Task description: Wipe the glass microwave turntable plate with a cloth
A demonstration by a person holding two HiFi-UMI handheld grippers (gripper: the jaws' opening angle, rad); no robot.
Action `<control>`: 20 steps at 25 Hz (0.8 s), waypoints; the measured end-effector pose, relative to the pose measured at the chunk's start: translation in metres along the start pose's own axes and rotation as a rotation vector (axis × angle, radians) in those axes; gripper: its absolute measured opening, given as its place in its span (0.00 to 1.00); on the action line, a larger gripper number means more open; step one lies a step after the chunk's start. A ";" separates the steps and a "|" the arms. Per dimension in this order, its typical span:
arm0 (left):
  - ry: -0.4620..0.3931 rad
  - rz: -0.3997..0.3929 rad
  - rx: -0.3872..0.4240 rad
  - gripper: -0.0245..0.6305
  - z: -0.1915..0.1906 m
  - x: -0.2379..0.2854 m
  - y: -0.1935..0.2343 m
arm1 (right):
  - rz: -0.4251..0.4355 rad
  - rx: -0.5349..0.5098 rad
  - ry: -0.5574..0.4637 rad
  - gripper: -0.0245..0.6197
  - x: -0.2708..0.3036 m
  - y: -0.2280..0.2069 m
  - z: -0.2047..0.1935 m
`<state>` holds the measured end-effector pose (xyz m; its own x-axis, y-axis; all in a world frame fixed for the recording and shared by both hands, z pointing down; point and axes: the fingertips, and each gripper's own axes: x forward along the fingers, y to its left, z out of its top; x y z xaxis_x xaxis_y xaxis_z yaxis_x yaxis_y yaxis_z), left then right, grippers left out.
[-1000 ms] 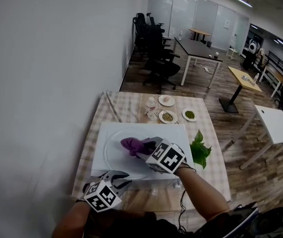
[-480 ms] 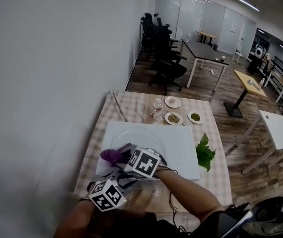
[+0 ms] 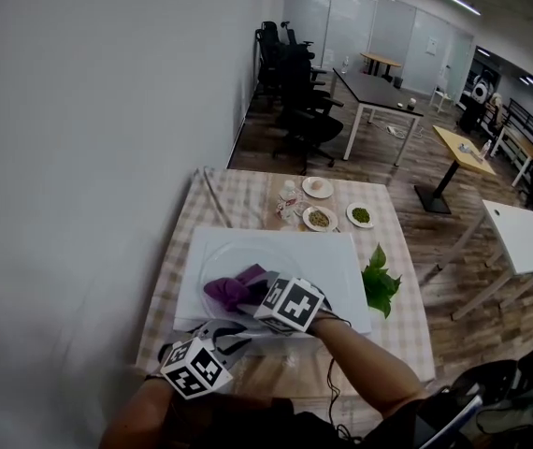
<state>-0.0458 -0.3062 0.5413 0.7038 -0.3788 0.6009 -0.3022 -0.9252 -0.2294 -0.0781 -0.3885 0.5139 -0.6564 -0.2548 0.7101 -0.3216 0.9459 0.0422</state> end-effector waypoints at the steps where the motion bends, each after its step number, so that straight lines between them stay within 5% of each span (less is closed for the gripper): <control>1: -0.001 0.002 0.001 0.17 0.000 0.000 0.000 | -0.007 0.005 0.003 0.21 -0.003 -0.002 -0.003; 20: -0.021 0.013 0.018 0.18 0.002 -0.003 0.000 | -0.131 0.135 0.058 0.21 -0.084 -0.035 -0.083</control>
<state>-0.0469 -0.3049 0.5382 0.7131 -0.3913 0.5817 -0.3000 -0.9203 -0.2513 0.0447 -0.3836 0.5115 -0.5638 -0.3588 0.7439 -0.4933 0.8687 0.0451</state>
